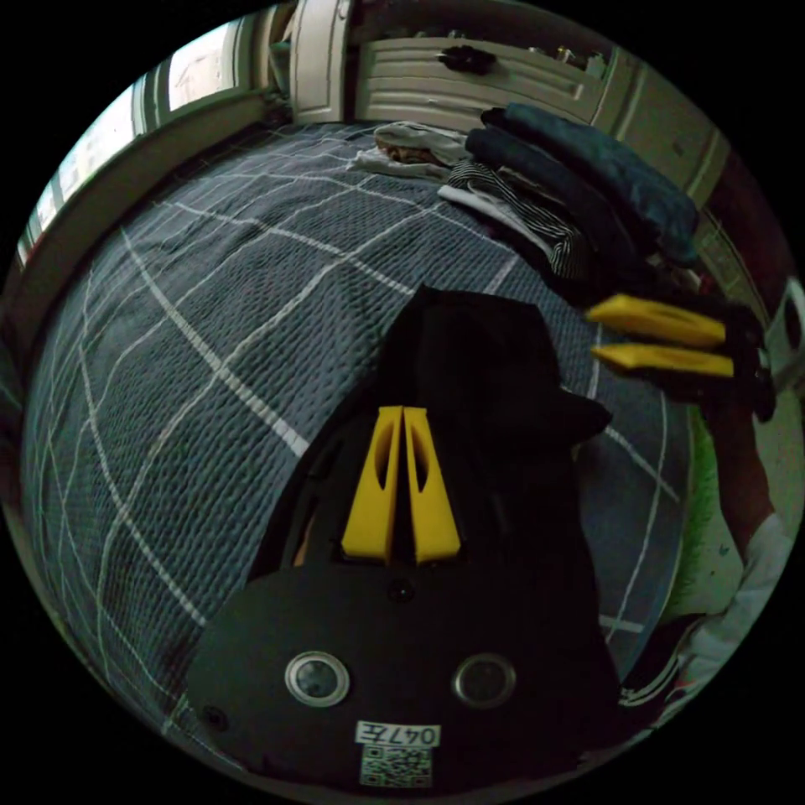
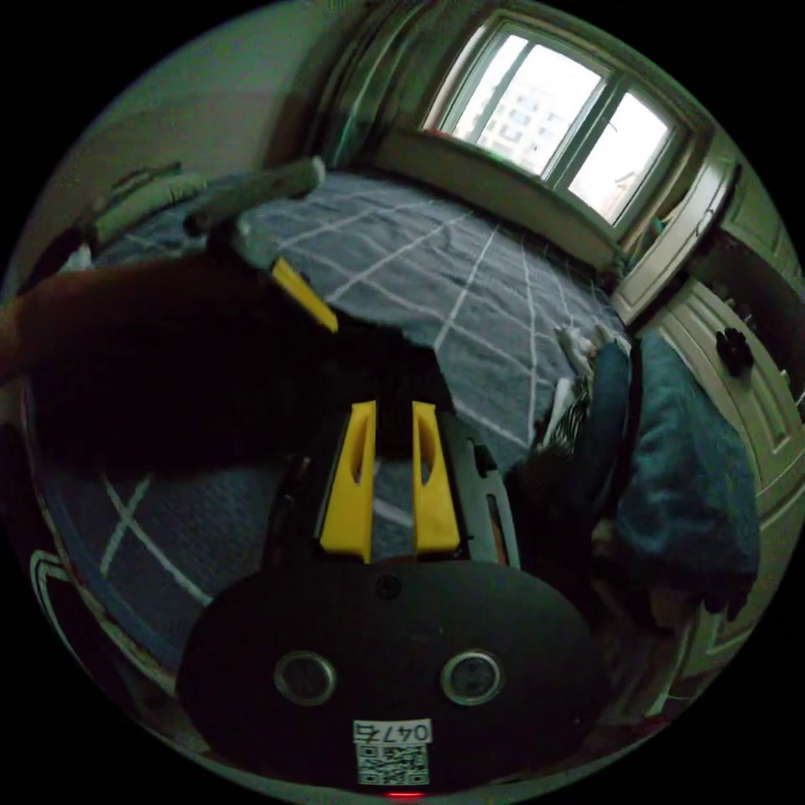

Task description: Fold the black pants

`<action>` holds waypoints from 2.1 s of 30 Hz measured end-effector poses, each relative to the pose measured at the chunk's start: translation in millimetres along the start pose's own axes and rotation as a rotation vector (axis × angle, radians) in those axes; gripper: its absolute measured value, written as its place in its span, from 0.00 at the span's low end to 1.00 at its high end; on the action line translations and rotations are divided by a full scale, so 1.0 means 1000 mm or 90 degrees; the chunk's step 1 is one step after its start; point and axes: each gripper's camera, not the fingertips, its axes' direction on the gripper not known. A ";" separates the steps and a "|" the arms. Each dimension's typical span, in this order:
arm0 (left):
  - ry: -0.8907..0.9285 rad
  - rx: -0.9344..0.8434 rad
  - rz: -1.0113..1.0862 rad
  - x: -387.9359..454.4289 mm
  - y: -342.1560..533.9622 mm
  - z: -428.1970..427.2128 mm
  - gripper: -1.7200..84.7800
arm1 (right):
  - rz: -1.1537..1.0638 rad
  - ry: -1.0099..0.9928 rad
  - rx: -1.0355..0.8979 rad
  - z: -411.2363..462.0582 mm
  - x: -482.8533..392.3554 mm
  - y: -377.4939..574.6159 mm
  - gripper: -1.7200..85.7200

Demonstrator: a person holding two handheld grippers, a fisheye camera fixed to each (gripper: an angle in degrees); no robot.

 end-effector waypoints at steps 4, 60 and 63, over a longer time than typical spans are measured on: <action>-0.021 0.006 0.041 0.012 -0.002 -0.003 0.01 | -0.006 -0.121 -0.080 0.057 0.016 -0.037 0.04; 0.103 -0.034 0.021 -0.027 0.131 -0.101 0.02 | 0.165 -0.070 -0.091 0.104 -0.128 0.116 0.03; 0.134 0.005 -0.002 -0.038 0.169 -0.134 0.02 | 0.128 -0.058 -0.031 0.092 -0.162 0.116 0.02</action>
